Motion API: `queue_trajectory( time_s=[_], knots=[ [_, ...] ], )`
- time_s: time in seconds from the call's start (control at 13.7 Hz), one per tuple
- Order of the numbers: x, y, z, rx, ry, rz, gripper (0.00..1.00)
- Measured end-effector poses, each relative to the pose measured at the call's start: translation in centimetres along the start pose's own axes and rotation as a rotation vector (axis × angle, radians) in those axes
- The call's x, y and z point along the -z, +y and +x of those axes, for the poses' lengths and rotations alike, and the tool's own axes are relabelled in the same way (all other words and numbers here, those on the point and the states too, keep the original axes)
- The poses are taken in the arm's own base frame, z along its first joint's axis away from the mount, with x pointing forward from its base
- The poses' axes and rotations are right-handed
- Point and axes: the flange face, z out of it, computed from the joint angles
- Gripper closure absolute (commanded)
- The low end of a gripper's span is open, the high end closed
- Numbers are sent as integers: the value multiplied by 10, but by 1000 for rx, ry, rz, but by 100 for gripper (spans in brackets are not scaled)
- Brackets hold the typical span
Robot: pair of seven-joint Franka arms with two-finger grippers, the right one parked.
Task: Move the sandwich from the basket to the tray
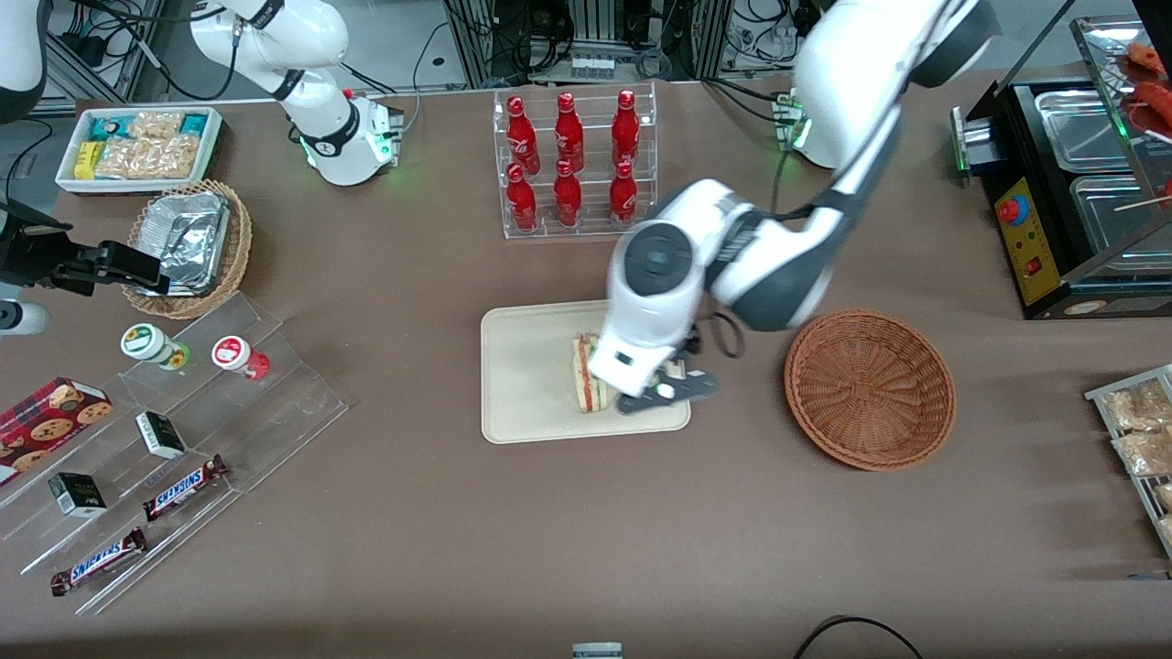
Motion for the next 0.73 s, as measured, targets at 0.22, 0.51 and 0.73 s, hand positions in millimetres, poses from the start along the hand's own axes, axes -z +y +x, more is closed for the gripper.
queue_trajectory(
  time_s=[0.22,0.51,0.73],
  knots=[
    [24,-61,34,-57,-32,-13,0],
    [45,-126,56,-133,-85,2,0],
    [54,-156,62,-165,-105,22,0]
  ],
)
